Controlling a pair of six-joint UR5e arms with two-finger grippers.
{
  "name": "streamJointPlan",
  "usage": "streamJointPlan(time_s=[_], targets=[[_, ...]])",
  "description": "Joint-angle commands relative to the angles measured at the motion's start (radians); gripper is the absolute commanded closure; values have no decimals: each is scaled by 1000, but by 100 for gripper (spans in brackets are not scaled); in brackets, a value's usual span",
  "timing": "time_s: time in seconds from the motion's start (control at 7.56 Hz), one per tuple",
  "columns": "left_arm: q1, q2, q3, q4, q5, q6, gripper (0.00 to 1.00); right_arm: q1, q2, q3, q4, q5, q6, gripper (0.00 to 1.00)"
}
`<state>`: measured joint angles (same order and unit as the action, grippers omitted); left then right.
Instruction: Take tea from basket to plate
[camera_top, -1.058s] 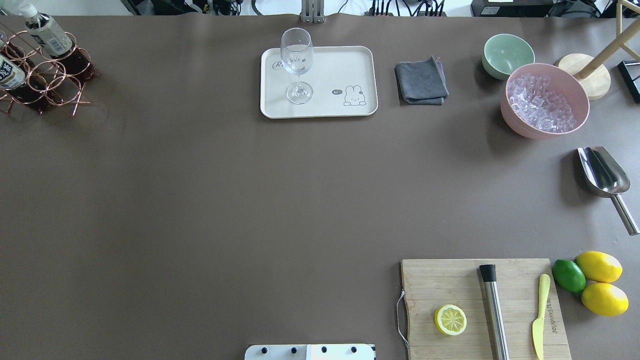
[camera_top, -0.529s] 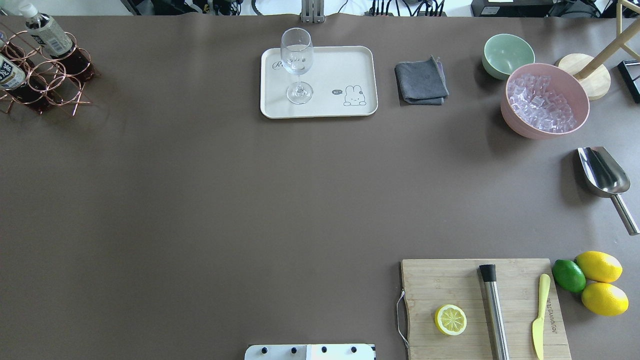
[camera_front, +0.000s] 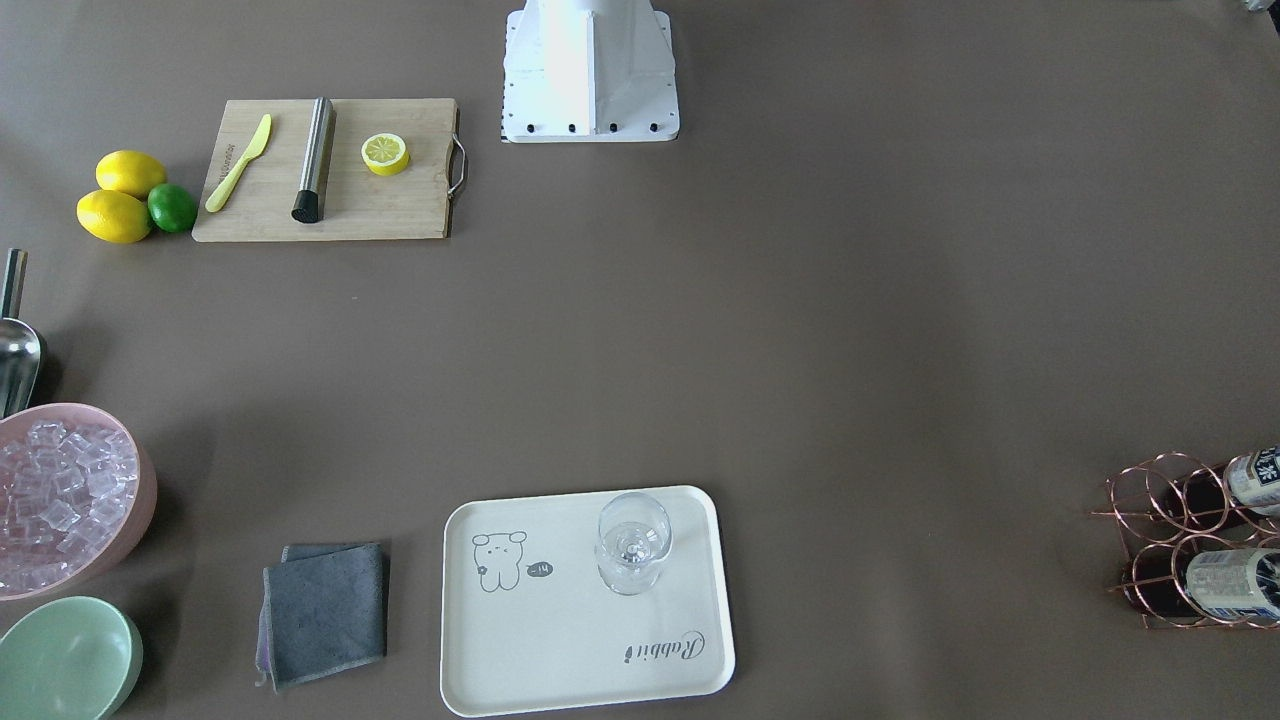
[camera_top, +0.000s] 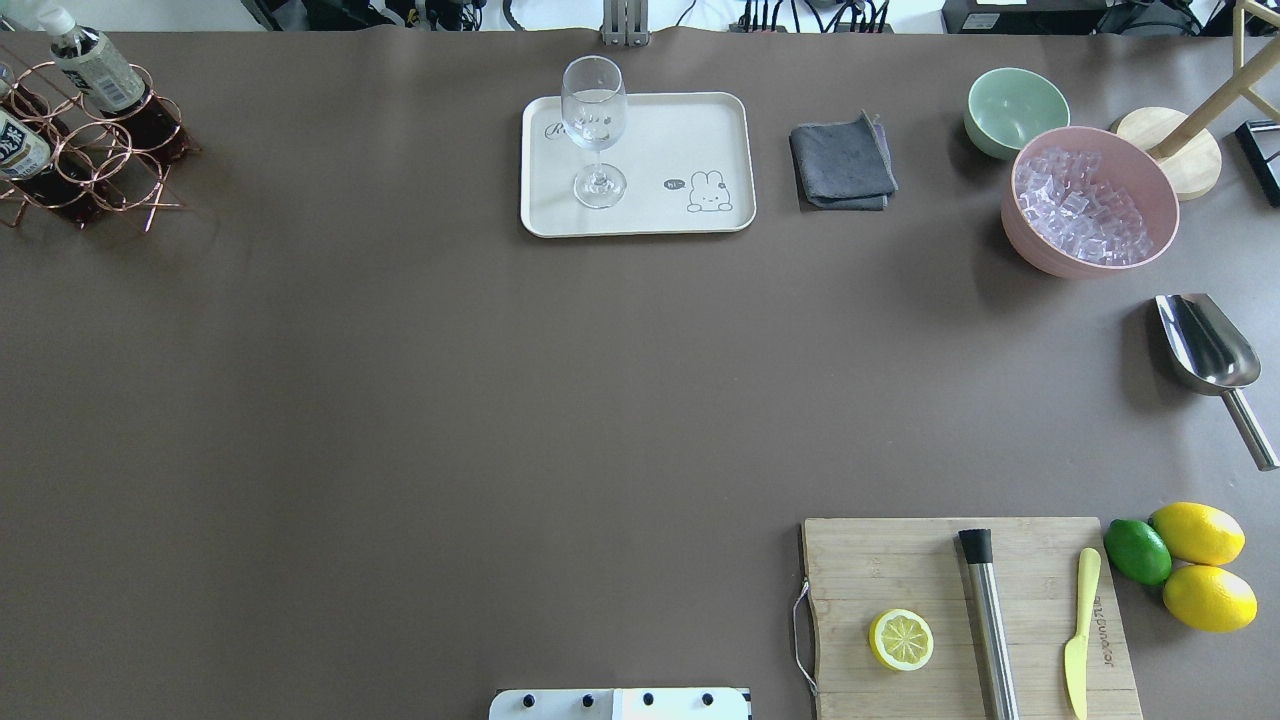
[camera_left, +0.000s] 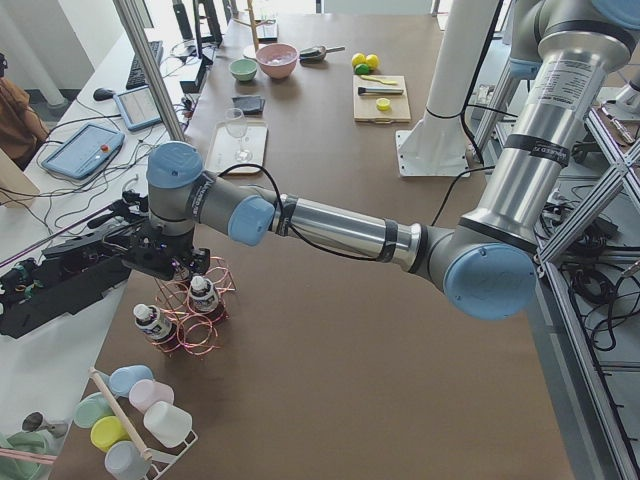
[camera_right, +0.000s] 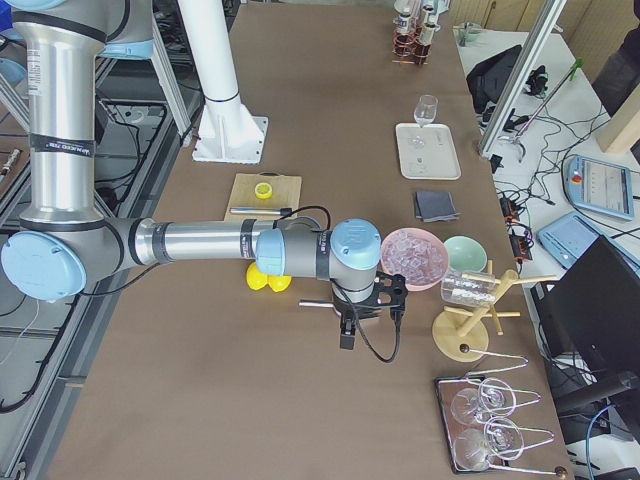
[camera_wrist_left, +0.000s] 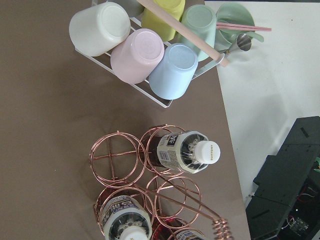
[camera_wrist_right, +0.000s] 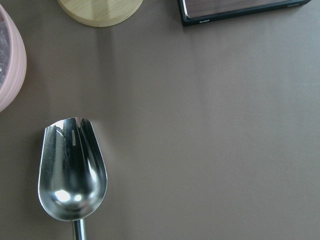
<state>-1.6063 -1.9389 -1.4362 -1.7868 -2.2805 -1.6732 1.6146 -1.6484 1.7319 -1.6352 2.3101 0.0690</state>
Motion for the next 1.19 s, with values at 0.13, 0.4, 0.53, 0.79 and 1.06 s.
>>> streamJointPlan(time_s=[0.13, 0.4, 0.53, 0.79, 1.06], targets=[[25, -90, 92, -5, 4, -60, 2, 1, 2, 9, 0, 0, 0, 0], [55, -87, 135, -98, 6, -130, 2, 1, 2, 9, 0, 0, 2, 0], [57, -89, 149, -124, 6, -147, 2, 2, 4, 9, 0, 0, 2, 0], [77, -92, 149, -126, 10, -164, 3, 1, 4, 9, 0, 0, 2, 0], [98, -100, 149, -160, 64, -209, 9, 4, 4, 9, 0, 0, 2, 0]])
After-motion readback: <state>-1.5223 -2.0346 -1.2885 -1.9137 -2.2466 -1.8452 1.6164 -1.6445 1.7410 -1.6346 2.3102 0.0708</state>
